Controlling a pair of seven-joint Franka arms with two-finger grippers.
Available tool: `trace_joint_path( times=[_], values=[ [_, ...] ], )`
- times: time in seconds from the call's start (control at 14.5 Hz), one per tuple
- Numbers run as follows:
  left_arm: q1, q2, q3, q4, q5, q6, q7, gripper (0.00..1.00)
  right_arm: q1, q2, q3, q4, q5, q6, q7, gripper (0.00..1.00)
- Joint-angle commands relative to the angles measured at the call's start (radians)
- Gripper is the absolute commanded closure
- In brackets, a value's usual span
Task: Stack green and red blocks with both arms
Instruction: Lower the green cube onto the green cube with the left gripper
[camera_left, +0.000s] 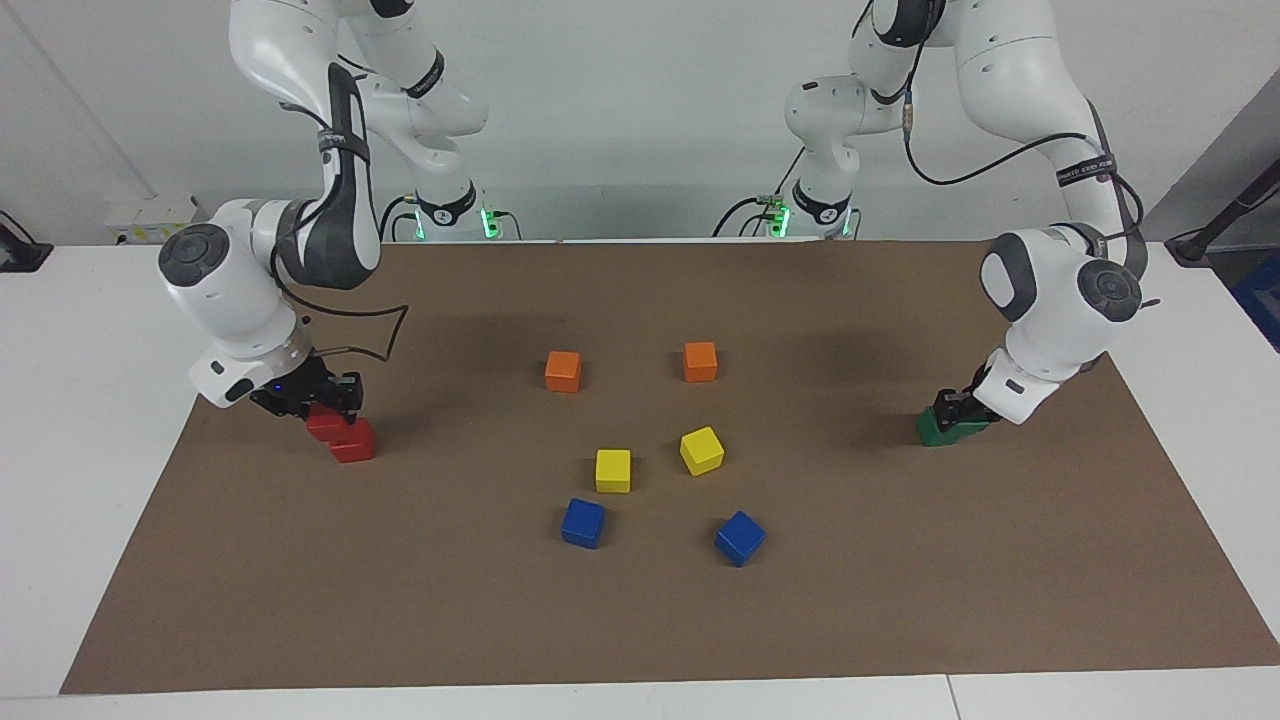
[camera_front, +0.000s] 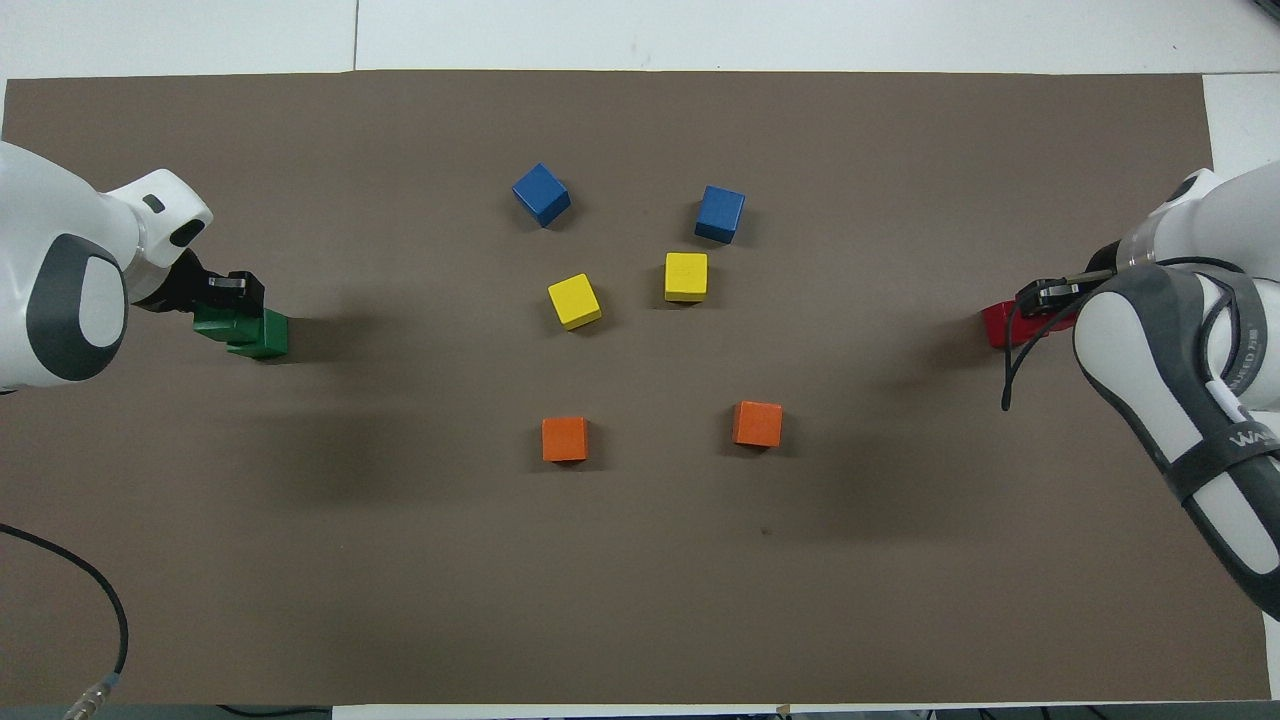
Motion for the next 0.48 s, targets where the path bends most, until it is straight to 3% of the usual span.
trace_joint_path(
  times=[0.0,0.41],
  values=[
    [0.003,-0.038,-0.002,-0.090,-0.013,0.080,0.004,0.00,-0.018,-0.003,0.014,-0.010,-0.006,0.029,-0.021,1.00],
    [0.006,-0.040,-0.002,-0.087,-0.013,0.068,0.008,0.00,-0.005,-0.006,0.014,-0.031,-0.006,0.063,-0.021,1.00]
  ],
)
